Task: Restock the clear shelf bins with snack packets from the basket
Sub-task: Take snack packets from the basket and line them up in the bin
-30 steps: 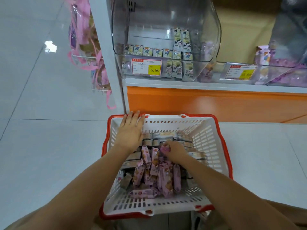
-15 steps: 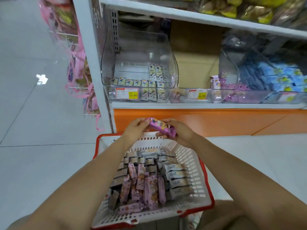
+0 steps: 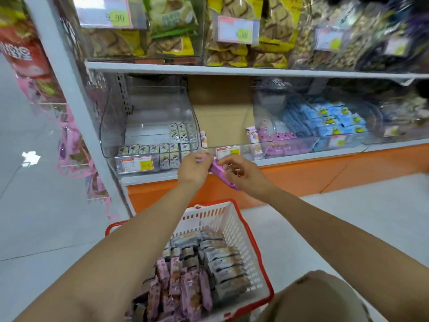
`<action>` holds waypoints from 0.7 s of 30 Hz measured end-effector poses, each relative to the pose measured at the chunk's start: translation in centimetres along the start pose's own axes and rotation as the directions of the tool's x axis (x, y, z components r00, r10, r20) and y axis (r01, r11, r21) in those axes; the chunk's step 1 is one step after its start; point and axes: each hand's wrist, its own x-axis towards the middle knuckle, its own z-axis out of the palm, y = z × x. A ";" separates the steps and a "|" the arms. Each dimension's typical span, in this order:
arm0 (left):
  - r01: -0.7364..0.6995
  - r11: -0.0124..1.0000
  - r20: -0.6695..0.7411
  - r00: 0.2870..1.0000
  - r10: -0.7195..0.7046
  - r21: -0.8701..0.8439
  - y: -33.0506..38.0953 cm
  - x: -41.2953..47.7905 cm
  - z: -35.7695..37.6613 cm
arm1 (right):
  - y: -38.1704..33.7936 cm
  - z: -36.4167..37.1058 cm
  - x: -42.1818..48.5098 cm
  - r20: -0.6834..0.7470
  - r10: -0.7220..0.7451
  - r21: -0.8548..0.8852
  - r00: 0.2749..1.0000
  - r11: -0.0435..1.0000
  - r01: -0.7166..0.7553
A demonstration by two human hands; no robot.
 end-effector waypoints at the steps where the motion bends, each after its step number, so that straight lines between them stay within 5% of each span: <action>1: -0.027 0.999 0.003 1.000 0.027 0.033 1.1 0.1 0.9 | 0.0 -1.2 -0.3 -0.016 -0.011 -0.039 1.000 0.999 0.010; 12: -0.295 0.950 0.111 0.952 0.284 0.097 7.9 4.3 10.9 | 3.2 -13.4 0.3 -0.218 -0.025 -0.250 0.976 0.968 -0.031; 17: -0.603 0.707 0.273 0.798 0.538 0.369 7.8 7.1 13.2 | 8.4 -19.2 4.2 -0.473 0.047 -0.286 0.880 0.937 -0.203; 21: -0.719 0.535 0.433 0.695 0.574 0.444 6.9 9.3 14.8 | 12.6 -22.3 8.5 -0.545 0.110 -0.347 0.831 0.873 -0.343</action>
